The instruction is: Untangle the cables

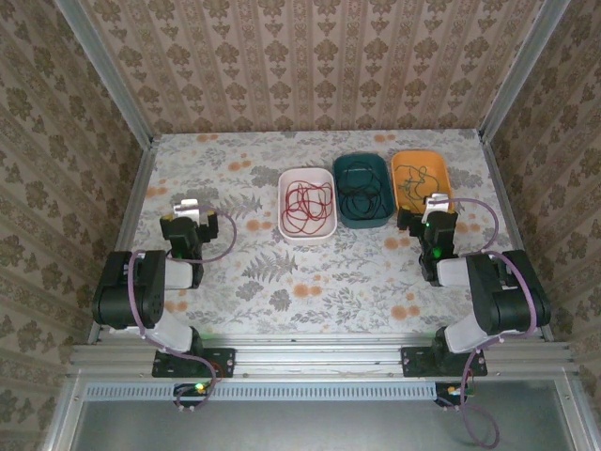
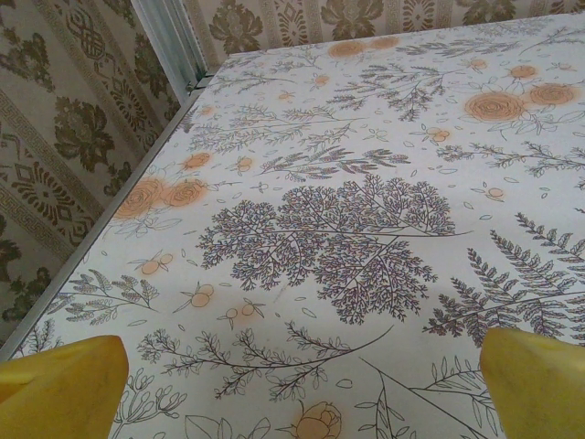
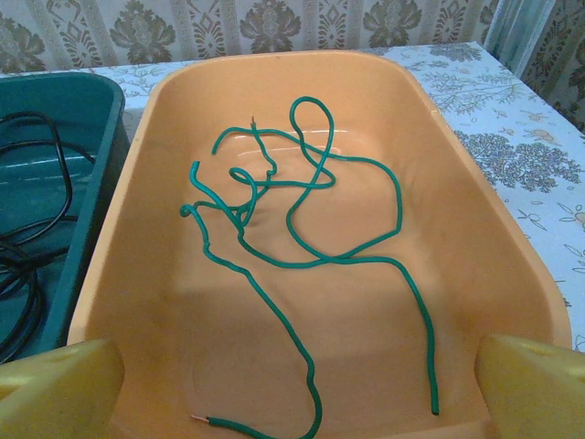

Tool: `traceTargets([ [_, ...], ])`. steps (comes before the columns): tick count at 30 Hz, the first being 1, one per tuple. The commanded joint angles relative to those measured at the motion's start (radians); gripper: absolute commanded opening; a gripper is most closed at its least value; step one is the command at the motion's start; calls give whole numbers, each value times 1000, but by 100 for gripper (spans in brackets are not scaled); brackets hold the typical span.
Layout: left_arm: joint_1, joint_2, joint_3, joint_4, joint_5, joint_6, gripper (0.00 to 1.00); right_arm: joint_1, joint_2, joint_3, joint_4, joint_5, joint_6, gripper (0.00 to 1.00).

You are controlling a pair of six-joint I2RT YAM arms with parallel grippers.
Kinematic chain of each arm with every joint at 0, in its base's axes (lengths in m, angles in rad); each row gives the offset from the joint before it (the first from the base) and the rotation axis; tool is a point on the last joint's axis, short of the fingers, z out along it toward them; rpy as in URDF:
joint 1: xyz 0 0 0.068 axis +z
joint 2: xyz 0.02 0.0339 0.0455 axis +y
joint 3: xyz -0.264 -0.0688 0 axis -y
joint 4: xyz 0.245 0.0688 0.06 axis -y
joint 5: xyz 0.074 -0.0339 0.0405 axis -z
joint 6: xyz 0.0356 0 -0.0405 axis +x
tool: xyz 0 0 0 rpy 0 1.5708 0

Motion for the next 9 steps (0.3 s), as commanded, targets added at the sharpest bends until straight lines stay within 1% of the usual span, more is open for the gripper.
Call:
traceTargets([
  [1,-3,-1,17,4,6,-14,100,-3,8,30,-20,-19,-6,100],
  [9,-4,-1,17,4,7,-15,100,-5,3,22,-10,-30,-6,100],
])
